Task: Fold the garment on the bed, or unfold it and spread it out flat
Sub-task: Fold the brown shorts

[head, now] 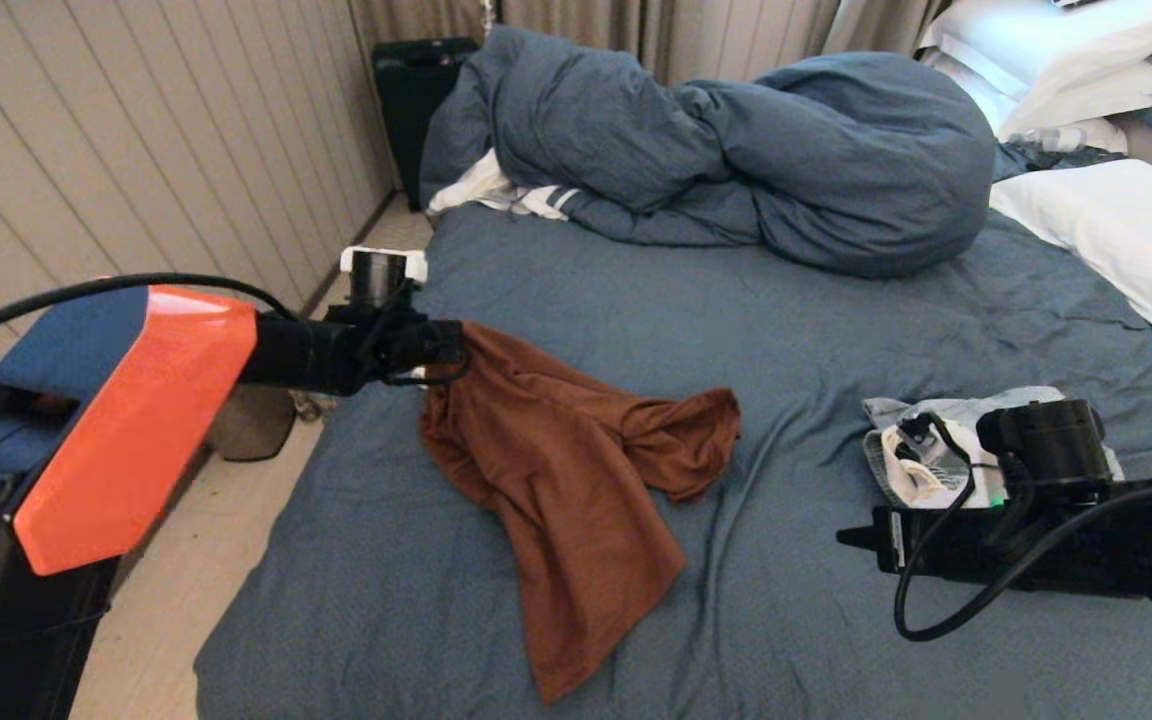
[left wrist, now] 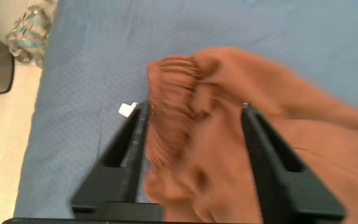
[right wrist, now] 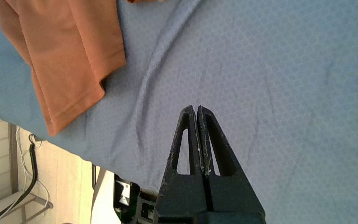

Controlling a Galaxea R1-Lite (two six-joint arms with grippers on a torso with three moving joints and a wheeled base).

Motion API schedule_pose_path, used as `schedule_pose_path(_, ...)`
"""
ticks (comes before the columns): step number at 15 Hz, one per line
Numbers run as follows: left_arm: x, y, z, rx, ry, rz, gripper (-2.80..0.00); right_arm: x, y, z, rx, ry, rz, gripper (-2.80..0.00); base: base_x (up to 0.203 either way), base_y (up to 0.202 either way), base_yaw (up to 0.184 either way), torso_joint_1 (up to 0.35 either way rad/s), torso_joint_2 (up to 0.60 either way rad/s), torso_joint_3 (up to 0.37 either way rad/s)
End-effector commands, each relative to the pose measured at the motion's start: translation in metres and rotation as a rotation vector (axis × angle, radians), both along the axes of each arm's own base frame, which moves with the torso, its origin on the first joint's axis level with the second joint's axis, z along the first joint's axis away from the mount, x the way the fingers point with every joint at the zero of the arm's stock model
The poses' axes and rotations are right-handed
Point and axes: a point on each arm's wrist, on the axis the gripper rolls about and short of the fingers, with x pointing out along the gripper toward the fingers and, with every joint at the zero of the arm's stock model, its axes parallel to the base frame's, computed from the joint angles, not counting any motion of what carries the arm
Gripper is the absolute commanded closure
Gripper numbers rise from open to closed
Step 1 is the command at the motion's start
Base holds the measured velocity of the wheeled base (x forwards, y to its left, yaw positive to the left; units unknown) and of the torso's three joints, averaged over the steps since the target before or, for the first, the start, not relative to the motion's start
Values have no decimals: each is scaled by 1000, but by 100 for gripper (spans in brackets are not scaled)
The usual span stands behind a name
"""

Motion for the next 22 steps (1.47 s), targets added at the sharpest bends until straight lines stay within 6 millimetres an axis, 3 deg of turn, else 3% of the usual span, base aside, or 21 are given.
schedule_pose_path(1, -30, -1, 41, -32, -44, -17, -280, -1, 0, -1, 0, 1, 1, 0, 0, 0, 0, 0, 0, 0)
schedule_pose_path(3, -40, -13, 30, -20, 0, -41, -280, -3, 0, 2, 3, -8, 4, 0, 0, 0, 0, 0, 0, 0)
schedule_pose_path(6, -65, -12, -8, 13, 154, -50, -280, -9, 7, 4, 14, -6, 28, 0, 0, 0, 0, 0, 0, 0)
schedule_pose_path(7, -80, -7, -20, 17, 214, -47, 0, -11, 15, 3, 23, 6, 45, 0, 0, 0, 0, 0, 0, 0)
schedule_pose_path(9, -111, 4, -41, -1, 304, -42, 0, -16, 27, 3, 45, 22, 72, 0, 0, 0, 0, 0, 0, 0)
schedule_pose_path(11, -133, 13, -49, -51, 285, -48, 0, -21, 41, 2, 53, 36, 119, 0, 0, 0, 0, 0, 0, 0)
schedule_pose_path(14, -139, 17, -54, -102, 195, -56, 0, -31, 74, -1, 51, 64, 210, 0, 0, 0, 0, 0, 0, 0)
schedule_pose_path(16, -138, 18, -55, -102, 196, -55, 0, -25, 102, -13, -24, 85, 211, 0, 0, 0, 0, 0, 0, 0)
schedule_pose_path(20, -132, 21, -64, -98, 215, -37, 0, -7, 186, -20, -110, 42, 292, 0, 0, 0, 0, 0, 0, 0)
schedule_pose_path(22, -129, 20, -69, -95, 218, -31, 0, -9, 227, -33, -208, 35, 311, 0, 0, 0, 0, 0, 0, 0)
